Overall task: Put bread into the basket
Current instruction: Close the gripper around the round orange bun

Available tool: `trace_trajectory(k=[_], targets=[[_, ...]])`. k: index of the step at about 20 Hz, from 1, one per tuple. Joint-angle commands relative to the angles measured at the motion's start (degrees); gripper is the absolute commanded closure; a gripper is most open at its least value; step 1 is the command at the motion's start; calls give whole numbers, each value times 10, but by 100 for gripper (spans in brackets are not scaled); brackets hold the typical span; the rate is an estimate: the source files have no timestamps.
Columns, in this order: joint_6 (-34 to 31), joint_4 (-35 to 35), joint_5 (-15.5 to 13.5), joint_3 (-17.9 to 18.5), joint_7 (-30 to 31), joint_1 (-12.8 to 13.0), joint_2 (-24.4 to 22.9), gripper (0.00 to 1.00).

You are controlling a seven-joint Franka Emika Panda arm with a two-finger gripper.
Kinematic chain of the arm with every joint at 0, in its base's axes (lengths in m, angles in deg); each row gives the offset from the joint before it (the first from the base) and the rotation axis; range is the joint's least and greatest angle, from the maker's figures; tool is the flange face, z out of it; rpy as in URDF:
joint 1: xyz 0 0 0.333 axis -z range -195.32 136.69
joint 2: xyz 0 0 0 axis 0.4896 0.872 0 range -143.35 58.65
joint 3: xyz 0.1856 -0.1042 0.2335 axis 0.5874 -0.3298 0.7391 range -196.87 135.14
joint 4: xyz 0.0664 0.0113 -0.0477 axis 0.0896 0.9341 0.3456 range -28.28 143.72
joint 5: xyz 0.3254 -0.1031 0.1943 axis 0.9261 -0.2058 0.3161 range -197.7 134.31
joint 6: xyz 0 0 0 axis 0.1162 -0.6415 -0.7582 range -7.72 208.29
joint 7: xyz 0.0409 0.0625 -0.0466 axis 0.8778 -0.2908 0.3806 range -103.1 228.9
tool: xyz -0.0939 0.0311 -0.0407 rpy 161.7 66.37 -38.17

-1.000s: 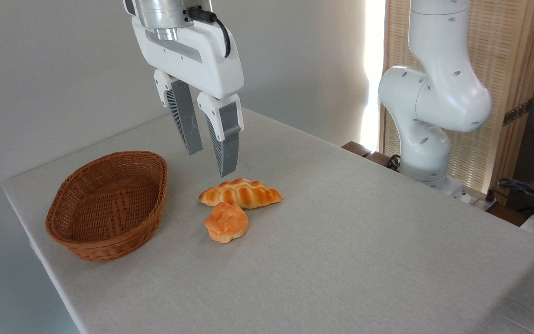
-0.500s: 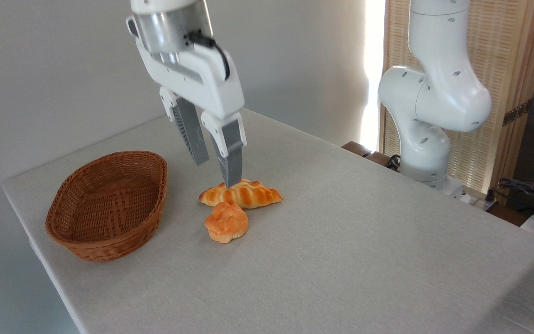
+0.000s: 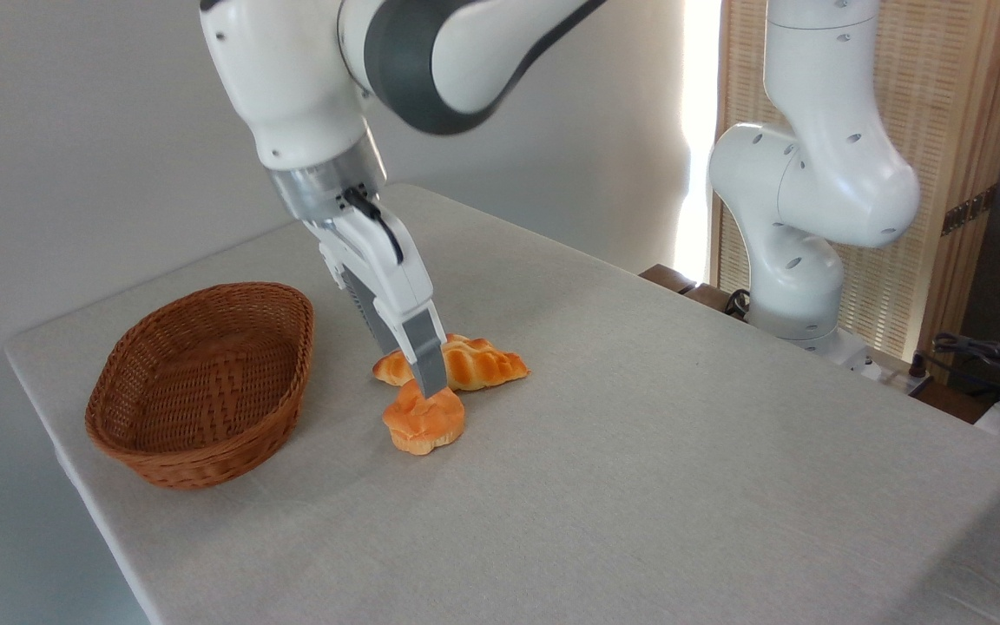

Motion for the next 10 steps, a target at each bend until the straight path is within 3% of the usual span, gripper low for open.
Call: trace_trajectory(k=[1, 5, 10], targets=[[30, 37, -16, 2, 2, -1, -8, 0], [72, 72, -16, -11, 2, -1, -5, 0], [79, 76, -26, -20, 2, -1, 2, 0]])
